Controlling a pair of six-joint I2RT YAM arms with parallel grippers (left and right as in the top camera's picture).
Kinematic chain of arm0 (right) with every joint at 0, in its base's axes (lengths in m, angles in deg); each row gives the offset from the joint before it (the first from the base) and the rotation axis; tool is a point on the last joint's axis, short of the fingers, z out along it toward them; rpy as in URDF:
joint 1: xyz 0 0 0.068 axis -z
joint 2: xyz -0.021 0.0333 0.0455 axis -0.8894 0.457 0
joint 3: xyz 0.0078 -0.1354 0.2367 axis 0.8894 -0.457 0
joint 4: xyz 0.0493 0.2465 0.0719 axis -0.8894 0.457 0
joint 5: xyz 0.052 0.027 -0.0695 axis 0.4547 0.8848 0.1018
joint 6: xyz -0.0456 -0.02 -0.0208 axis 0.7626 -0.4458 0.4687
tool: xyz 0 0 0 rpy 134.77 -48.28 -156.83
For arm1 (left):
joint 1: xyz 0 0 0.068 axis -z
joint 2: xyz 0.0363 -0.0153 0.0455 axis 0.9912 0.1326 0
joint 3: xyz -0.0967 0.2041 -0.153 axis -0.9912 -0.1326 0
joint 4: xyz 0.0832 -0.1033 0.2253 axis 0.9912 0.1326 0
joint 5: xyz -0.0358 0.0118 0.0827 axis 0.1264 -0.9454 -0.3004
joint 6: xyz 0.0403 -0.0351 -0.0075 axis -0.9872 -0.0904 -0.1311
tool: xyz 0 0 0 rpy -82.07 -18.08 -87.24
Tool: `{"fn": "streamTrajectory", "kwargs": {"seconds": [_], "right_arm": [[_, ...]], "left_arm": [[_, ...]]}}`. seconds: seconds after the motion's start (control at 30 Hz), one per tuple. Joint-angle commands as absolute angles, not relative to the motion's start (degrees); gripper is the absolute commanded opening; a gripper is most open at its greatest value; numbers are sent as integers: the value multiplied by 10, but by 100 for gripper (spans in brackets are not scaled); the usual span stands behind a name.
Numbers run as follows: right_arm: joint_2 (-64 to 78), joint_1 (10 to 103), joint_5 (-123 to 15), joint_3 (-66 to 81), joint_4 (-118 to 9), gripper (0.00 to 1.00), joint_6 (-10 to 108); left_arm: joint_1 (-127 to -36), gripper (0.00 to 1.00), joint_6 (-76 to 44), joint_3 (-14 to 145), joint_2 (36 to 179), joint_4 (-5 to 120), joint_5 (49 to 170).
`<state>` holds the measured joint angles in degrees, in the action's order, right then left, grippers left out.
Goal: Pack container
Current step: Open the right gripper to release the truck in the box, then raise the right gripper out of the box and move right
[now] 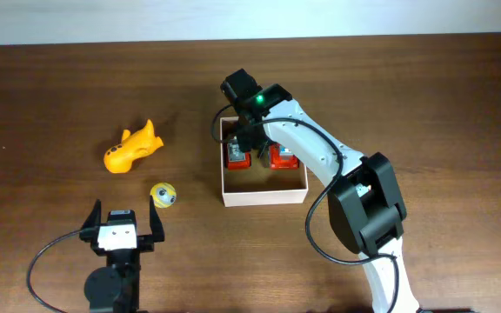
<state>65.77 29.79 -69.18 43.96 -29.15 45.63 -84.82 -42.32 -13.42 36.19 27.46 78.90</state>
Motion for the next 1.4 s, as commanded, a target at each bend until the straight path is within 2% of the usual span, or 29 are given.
{"fn": "streamTrajectory", "kwargs": {"seconds": [0.0,0.3,0.43,0.77,0.93,1.37], "right_arm": [[650,303,-710,437,-289,52,452],[650,303,-710,438,-289,50,454],[650,303,-710,438,-289,40,454],[638,303,-710,470,-263,40,454],[630,303,-710,581,-183,41,469],[630,302,-761,1027,33,41,508]], "left_arm": [[-852,99,-429,-136,357,276,793],[-852,99,-429,-136,357,276,793],[-852,99,-429,-136,357,276,793],[-852,99,-429,-136,357,276,794],[-852,99,-429,-136,357,276,793],[-852,99,-429,-136,357,276,794]]}}
